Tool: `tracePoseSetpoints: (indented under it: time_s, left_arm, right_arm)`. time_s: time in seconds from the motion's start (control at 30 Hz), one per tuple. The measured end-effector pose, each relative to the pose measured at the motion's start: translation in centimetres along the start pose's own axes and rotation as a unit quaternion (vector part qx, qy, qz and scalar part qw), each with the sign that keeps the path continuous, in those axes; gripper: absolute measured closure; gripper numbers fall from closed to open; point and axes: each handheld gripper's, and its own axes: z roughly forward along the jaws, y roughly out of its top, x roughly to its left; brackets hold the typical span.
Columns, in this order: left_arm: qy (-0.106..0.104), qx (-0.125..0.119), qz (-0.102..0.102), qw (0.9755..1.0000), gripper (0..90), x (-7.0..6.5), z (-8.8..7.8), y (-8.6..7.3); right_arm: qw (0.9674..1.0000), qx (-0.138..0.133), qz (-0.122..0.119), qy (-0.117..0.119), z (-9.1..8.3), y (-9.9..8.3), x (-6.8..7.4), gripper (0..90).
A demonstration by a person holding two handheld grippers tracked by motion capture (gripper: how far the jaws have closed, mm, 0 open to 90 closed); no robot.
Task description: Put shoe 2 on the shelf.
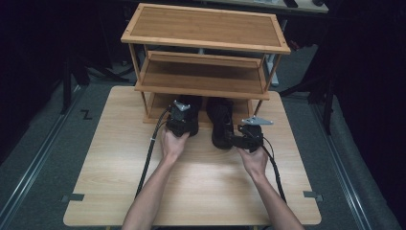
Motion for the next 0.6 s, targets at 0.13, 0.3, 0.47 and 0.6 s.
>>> tracePoseSetpoints:
  time_s: [0.13,0.3,0.47,0.6]
  left_arm:
    - [-0.005,-0.003,-0.009,0.9999,46.0,0.3,0.0,0.1]
    - [-0.017,-0.004,-0.012,0.9998,61.5,0.6,0.0,0.1]
    - [-0.036,-0.006,-0.008,0.9993,70.4,0.7,-0.1,0.1]
    - [-0.042,-0.004,-0.009,0.9991,73.9,1.0,-0.1,0.1]
  right_arm:
    - [0.9997,0.019,-0.002,-0.014,1.6,-0.2,0.2,39.1]
    - [0.9997,0.015,-0.005,-0.020,2.6,-0.1,0.2,67.2]
    - [0.9996,0.015,0.006,-0.023,2.9,0.2,-0.2,76.5]
    - [0.9993,0.024,0.005,-0.027,3.4,1.0,0.3,77.5]
